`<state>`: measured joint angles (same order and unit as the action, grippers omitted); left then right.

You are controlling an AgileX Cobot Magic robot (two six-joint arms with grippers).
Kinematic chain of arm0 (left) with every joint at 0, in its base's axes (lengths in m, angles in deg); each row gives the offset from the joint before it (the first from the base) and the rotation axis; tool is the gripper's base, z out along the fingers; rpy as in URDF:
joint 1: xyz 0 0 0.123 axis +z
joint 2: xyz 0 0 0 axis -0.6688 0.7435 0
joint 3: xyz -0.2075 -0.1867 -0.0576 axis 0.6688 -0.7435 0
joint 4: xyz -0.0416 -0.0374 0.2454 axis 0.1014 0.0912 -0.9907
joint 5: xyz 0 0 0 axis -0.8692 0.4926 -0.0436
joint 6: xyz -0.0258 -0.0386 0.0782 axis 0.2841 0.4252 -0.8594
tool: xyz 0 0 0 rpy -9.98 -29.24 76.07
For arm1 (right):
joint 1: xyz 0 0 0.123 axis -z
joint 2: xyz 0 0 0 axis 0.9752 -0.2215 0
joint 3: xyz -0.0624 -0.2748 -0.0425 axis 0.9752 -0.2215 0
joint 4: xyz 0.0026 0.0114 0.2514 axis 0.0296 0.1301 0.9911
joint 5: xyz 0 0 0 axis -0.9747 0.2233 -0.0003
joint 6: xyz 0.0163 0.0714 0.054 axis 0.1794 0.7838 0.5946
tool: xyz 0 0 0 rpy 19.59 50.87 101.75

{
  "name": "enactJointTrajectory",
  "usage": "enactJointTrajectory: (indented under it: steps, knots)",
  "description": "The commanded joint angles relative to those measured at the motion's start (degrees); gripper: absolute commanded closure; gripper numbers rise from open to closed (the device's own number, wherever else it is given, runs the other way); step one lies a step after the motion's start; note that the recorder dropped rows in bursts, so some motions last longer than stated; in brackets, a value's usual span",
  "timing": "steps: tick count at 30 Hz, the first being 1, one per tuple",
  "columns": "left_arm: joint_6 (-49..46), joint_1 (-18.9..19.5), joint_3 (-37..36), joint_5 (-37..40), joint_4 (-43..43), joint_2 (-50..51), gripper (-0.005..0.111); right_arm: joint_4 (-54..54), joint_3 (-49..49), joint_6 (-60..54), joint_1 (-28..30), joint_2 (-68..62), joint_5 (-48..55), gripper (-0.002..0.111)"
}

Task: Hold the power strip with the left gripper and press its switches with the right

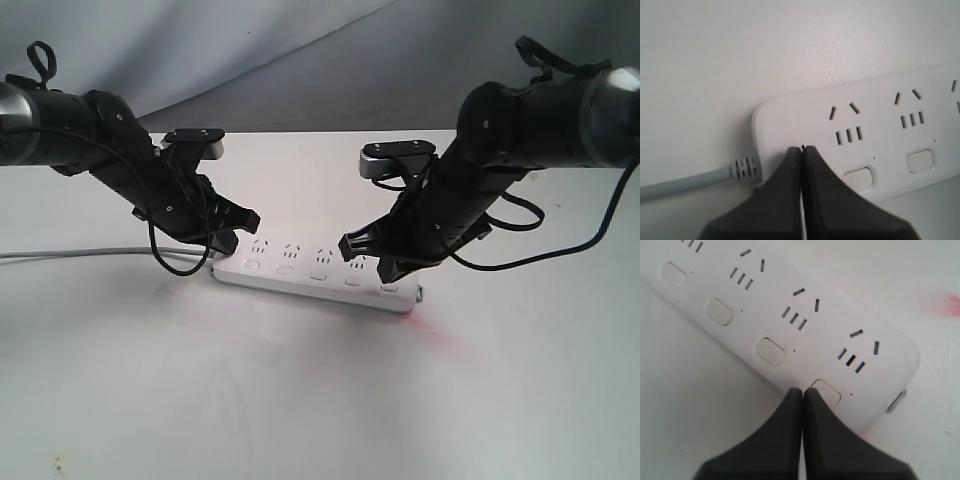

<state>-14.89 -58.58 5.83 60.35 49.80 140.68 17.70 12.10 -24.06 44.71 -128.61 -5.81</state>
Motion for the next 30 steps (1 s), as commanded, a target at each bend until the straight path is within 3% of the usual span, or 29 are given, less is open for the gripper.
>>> enactJointTrajectory:
  steps: [1,8,30]
  knots:
    - [0.0,0.0,0.3,0.2,0.5,0.0,0.107,-0.2,-0.3,0.3,-0.1,-0.3,-1.5,0.108]
    - [0.0,0.0,0.3,0.2,0.5,0.0,0.107,-4.9,-0.3,3.5,-0.1,-0.3,-2.3,0.108]
    - [0.0,0.0,0.3,0.2,0.5,0.0,0.107,-4.5,-0.3,4.2,-0.1,-2.2,-2.5,0.108]
